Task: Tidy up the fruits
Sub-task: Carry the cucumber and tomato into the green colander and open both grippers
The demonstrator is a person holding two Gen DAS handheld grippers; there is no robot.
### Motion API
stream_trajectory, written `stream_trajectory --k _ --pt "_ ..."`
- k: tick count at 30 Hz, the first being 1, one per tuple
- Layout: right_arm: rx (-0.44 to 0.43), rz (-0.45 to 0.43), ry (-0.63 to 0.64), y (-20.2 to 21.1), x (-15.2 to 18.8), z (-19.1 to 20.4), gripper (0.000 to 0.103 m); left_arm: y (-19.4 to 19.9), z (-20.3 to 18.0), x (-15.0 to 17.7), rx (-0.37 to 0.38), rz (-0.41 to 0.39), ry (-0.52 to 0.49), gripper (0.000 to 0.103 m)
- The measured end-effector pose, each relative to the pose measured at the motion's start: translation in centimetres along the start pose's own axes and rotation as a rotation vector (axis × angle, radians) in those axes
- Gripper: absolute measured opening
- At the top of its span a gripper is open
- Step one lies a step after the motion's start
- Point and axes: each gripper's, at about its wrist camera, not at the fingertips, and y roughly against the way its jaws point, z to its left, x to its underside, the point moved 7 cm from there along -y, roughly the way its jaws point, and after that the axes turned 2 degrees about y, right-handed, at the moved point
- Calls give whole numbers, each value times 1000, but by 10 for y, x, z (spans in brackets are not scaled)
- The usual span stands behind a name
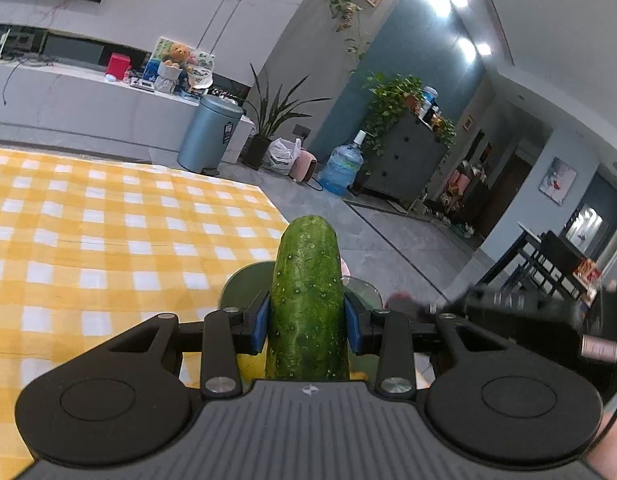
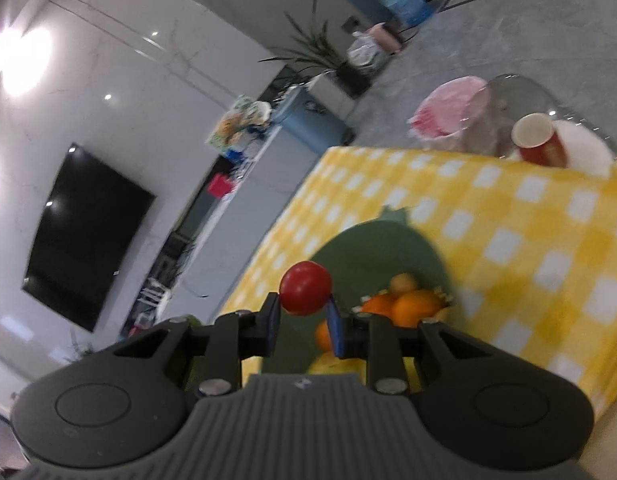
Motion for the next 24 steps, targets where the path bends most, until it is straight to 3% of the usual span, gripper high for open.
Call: stream_trajectory --k 6,9,11,13,18,24 --pt "51 34 -17 -7 2 -17 23 -17 4 -3 32 46 97 42" --pt "68 35 -11 -8 2 -20 24 -22 4 3 12 49 80 42" --pt "90 18 -15 -7 1 -23 34 -26 4 6 -9 54 69 42" --pt "102 6 -26 -6 0 -24 36 -29 3 8 -17 58 73 42" --pt "67 -4 -48 0 -3 -25 37 -40 -6 6 -32 69 78 42" --pt "41 -11 -87 4 -8 -31 37 -75 -10 7 -74 163 186 42"
